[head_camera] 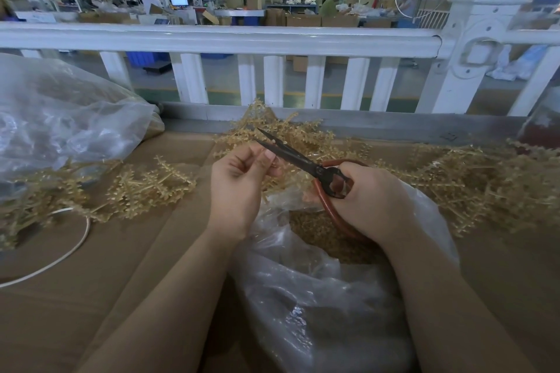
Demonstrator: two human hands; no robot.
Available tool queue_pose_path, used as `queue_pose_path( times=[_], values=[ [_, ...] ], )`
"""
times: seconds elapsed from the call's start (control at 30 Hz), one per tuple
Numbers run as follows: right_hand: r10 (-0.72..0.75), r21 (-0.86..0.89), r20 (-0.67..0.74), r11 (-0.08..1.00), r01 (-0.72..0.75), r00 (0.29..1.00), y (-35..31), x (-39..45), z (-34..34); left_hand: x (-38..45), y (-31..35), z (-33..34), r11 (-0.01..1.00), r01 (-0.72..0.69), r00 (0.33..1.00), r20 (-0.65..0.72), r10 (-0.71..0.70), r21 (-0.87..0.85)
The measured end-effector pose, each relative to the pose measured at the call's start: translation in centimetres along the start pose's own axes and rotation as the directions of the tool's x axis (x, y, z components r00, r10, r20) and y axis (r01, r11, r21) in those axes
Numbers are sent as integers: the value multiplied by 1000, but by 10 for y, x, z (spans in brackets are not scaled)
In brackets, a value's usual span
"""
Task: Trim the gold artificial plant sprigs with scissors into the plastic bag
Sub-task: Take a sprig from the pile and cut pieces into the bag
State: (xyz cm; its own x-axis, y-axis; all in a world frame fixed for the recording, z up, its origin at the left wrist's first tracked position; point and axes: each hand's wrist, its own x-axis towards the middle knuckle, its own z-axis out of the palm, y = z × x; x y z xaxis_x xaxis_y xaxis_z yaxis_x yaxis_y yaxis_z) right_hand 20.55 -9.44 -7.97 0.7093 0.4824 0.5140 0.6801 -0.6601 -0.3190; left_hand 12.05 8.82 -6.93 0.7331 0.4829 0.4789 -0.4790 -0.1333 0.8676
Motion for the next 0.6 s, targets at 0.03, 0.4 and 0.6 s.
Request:
queue_pose_path(
  times=[0.03,0.4,0.6],
  values=[
    [3,7,-2,1000,-3,1000,-1,0,0,0,0,0,1000,0,1000,-2,0,-2],
    [-29,-21,-10,999,29,1000,-3,-2,-3,0,0,1,1000,15,1000,-4,-15,22],
    [-12,17,-54,1000,13,998,-4,-2,-5,-1,4,2,997,-5,998,55,1,72]
  ],
)
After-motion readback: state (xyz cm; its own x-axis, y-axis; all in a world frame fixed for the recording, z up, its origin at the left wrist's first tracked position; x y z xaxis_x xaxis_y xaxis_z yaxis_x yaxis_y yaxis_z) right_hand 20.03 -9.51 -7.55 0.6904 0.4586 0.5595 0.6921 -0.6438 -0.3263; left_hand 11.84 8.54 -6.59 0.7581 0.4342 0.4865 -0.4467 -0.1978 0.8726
